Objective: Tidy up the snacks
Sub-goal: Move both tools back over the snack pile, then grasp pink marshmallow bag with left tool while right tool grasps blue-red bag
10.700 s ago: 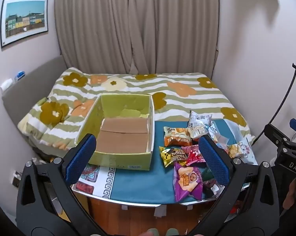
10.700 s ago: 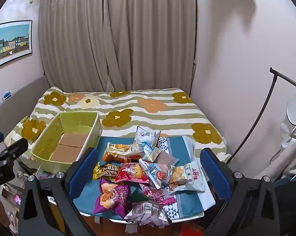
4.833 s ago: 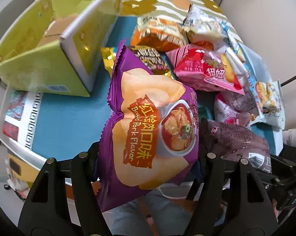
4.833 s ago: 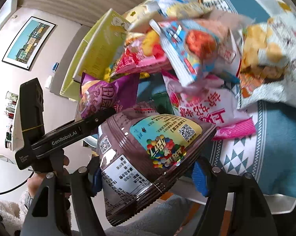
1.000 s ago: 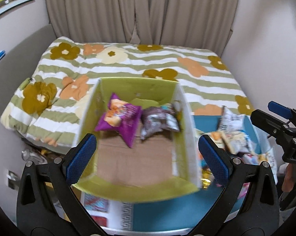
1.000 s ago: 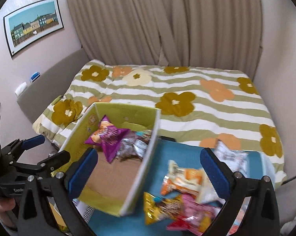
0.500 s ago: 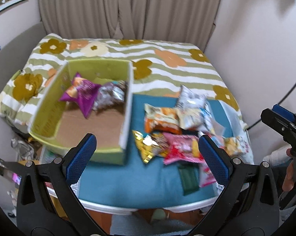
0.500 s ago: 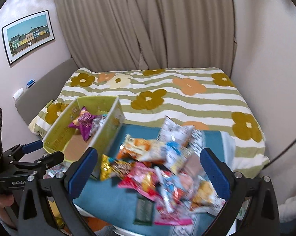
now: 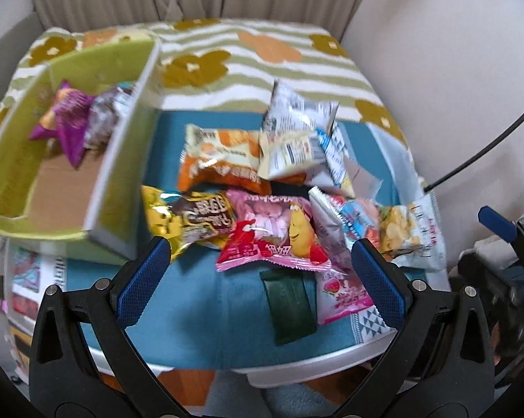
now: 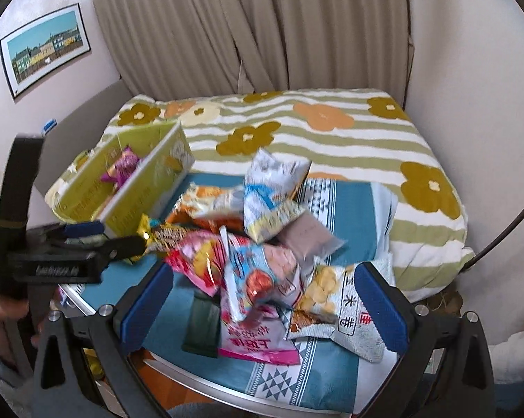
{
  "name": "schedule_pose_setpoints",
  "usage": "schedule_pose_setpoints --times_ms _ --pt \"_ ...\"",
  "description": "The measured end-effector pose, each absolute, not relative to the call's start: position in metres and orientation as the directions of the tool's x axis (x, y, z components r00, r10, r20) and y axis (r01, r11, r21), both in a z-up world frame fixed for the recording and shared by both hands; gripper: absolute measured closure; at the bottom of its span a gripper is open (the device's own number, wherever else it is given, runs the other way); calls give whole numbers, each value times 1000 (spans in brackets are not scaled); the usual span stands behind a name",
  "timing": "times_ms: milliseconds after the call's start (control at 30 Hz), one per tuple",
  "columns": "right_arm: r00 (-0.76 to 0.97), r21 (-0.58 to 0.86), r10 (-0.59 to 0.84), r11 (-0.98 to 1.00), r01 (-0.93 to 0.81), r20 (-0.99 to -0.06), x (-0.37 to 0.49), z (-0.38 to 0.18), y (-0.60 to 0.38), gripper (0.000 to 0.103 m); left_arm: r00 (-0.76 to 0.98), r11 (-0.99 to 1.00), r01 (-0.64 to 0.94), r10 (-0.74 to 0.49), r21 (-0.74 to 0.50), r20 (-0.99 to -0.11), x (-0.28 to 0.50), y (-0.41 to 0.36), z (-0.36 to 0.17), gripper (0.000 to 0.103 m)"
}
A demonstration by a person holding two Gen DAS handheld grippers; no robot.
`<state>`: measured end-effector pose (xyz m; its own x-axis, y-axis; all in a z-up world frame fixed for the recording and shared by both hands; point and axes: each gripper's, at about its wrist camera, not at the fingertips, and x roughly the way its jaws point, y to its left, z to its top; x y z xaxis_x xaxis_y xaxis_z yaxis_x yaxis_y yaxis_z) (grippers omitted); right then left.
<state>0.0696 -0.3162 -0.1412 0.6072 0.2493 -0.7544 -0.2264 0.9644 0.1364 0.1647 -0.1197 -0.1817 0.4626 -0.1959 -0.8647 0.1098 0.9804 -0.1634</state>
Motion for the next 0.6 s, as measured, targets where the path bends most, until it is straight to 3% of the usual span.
schedule_pose_setpoints --times_ms 200,533,600 --pt "542 51 205 957 -286 -815 79 -189 -302 0 378 978 129 -203 -166 -903 198 -135 -230 1" --pt "495 24 194 944 -330 -847 98 -233 -285 0 289 975 142 -203 -168 -935 226 -149 -277 5" --pt "490 16 190 941 -337 -851 102 -237 -282 0 268 972 157 -212 -175 -940 229 -152 -282 12"
